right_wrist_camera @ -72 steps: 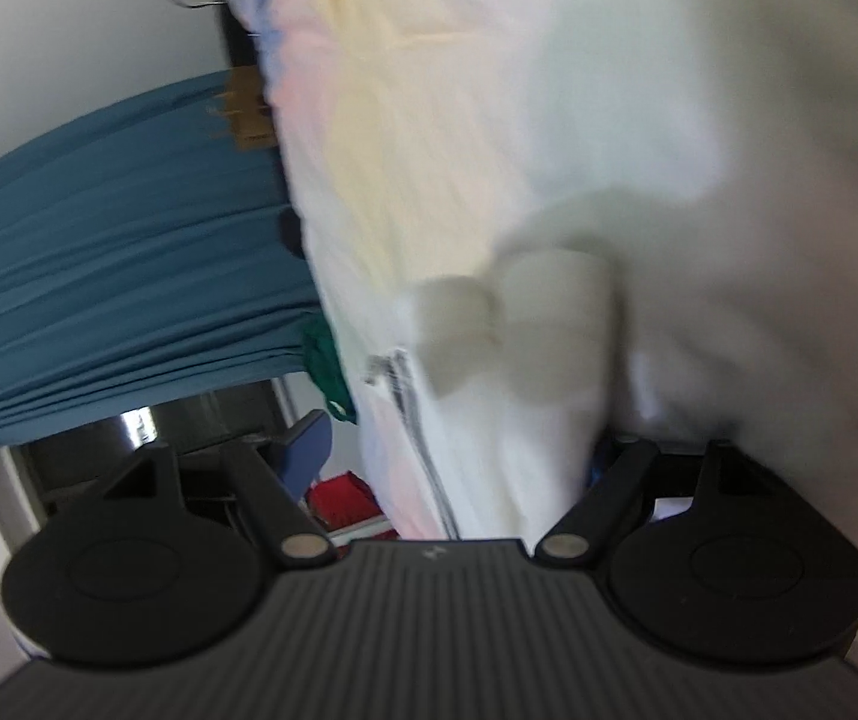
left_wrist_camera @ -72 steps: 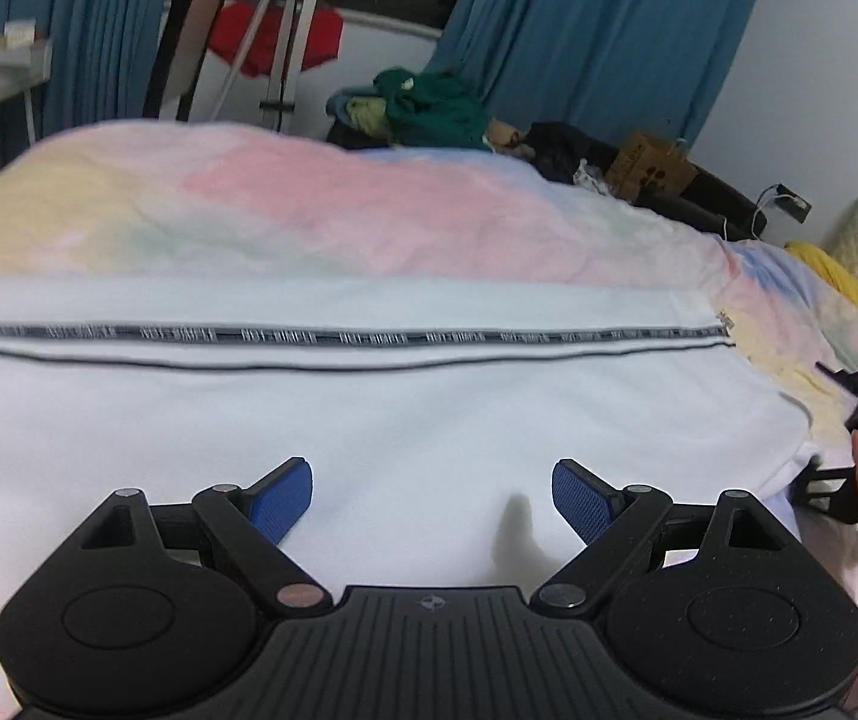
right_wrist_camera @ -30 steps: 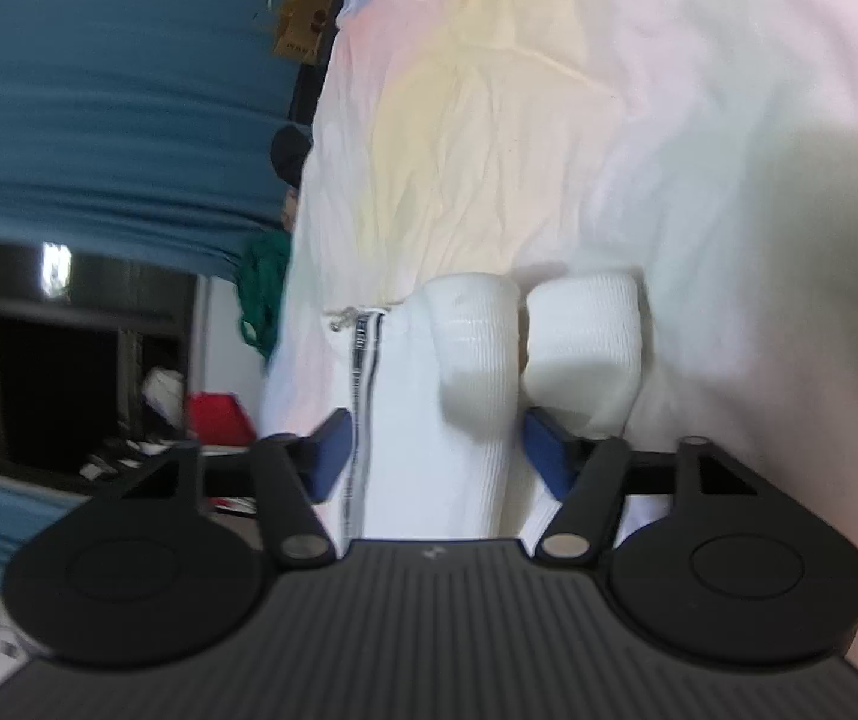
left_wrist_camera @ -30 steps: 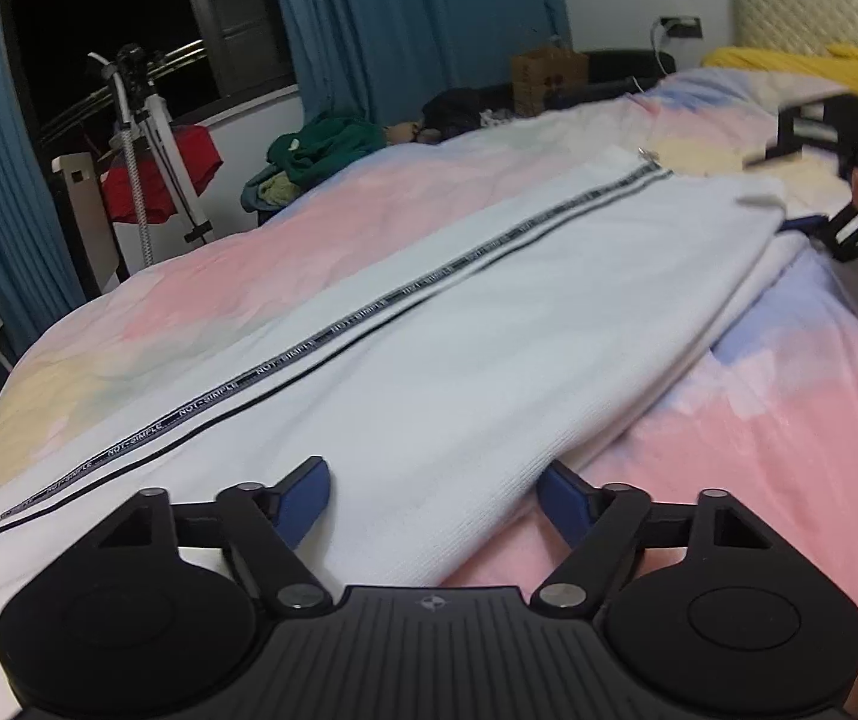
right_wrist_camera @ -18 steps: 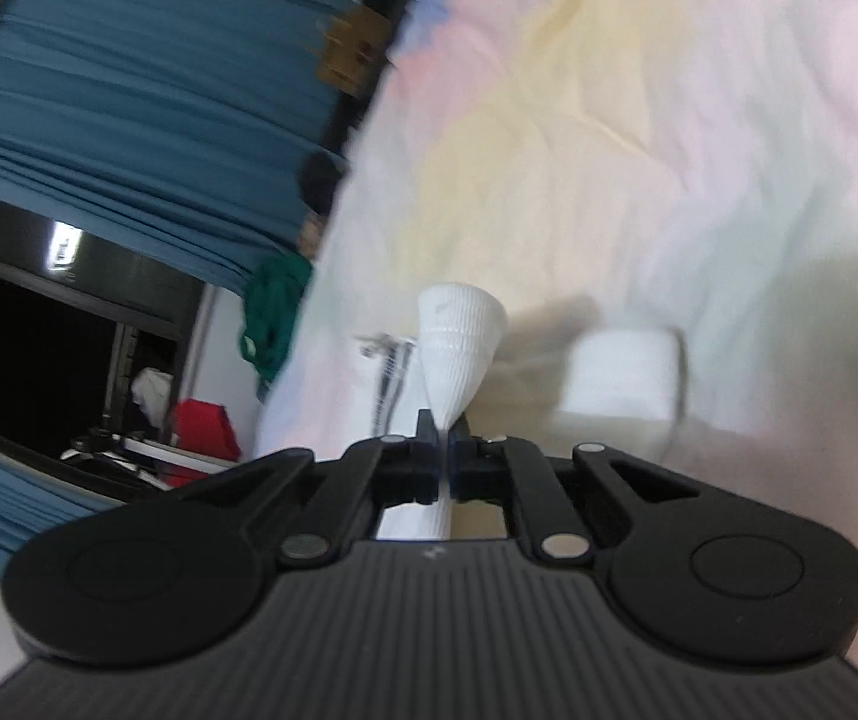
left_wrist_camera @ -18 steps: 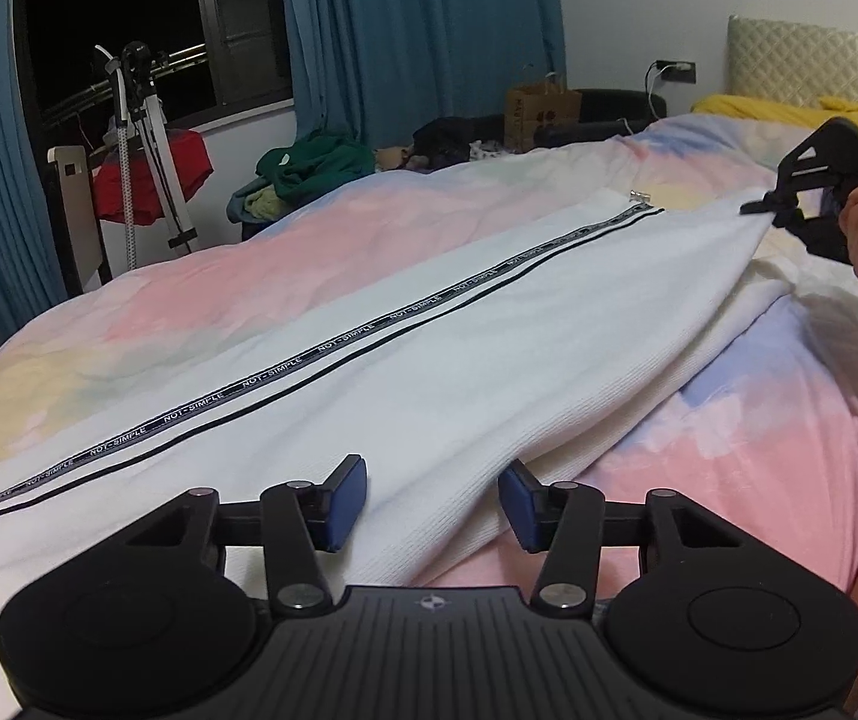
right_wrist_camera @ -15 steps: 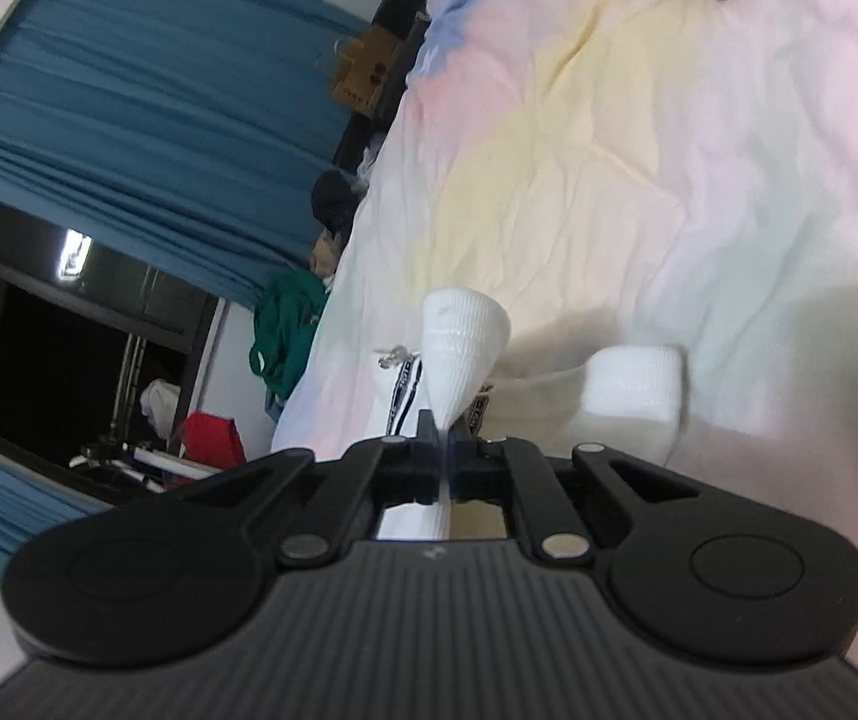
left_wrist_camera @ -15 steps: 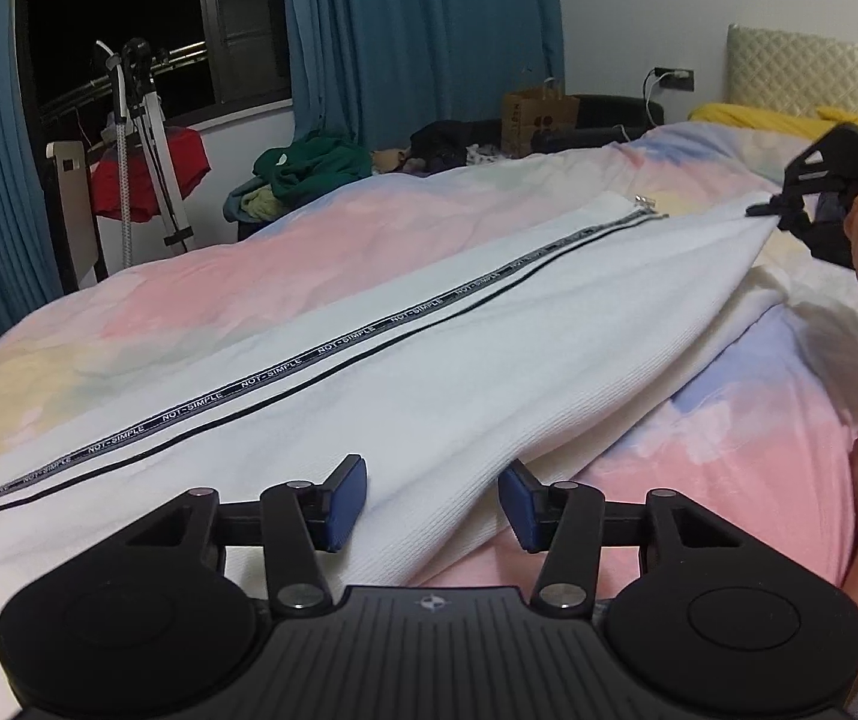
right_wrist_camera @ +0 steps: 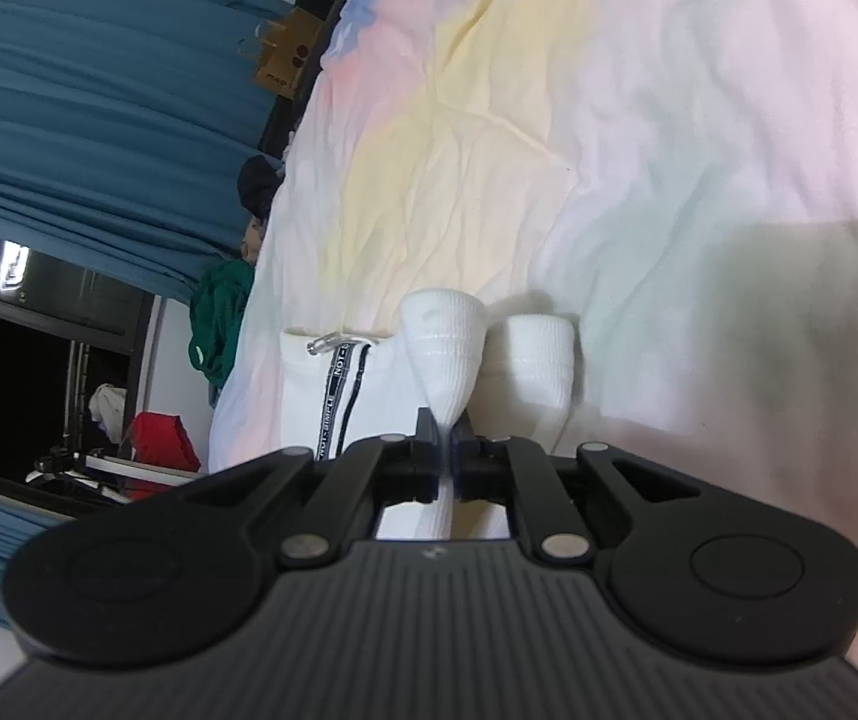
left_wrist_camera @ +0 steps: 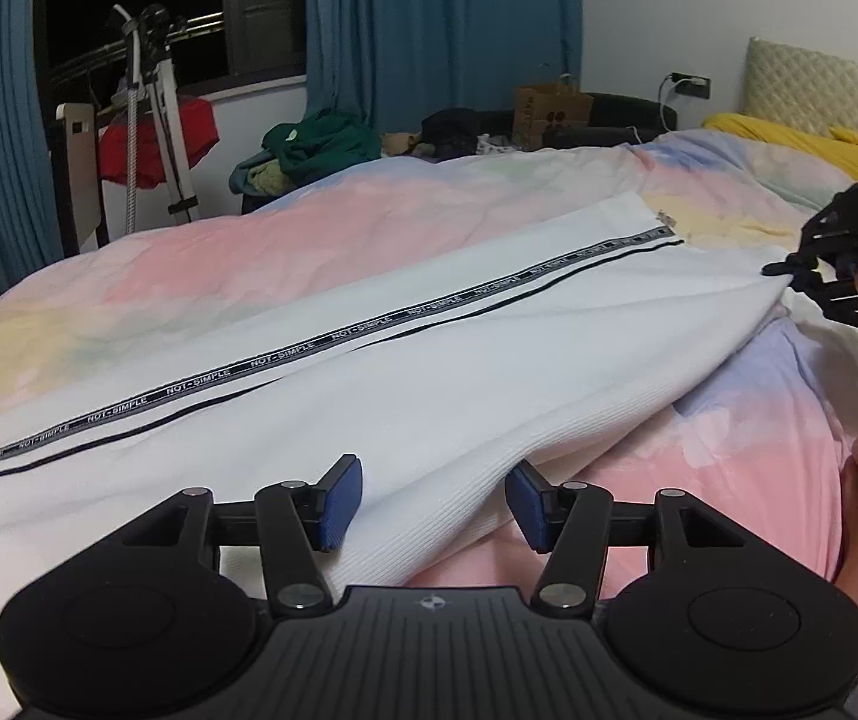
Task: Fold clothes
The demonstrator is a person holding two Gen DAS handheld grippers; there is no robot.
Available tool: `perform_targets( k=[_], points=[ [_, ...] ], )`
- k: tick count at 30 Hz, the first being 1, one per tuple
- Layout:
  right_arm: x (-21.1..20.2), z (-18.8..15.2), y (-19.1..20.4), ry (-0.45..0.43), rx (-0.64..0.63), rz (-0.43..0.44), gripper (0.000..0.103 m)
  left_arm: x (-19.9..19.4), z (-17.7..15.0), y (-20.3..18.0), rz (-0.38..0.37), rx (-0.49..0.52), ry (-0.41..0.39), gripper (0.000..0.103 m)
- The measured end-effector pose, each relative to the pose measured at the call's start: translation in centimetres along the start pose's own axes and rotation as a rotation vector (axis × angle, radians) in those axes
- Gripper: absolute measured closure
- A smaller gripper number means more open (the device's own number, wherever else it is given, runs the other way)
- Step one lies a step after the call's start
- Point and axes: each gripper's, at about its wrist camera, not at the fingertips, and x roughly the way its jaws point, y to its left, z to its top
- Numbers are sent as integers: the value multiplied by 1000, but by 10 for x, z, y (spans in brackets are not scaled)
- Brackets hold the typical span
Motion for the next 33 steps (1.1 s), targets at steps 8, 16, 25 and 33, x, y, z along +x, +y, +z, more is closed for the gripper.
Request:
perform_targets(
  k=[8,16,25,33],
  points=[
    [-11,-4,5,-13,22,-16,78,-3,4,1,-1,-26,-14,45],
    [-20,-10,1,17,31,-46,21,-12,11,7,-9,-87,-43,44],
    [0,-21,-7,253,124,-14,22,-32,17,28,13,-209,-101,39],
    [26,-11,-10,281,170,82,20,-38,23,56,27,-345,-115,37]
  ],
)
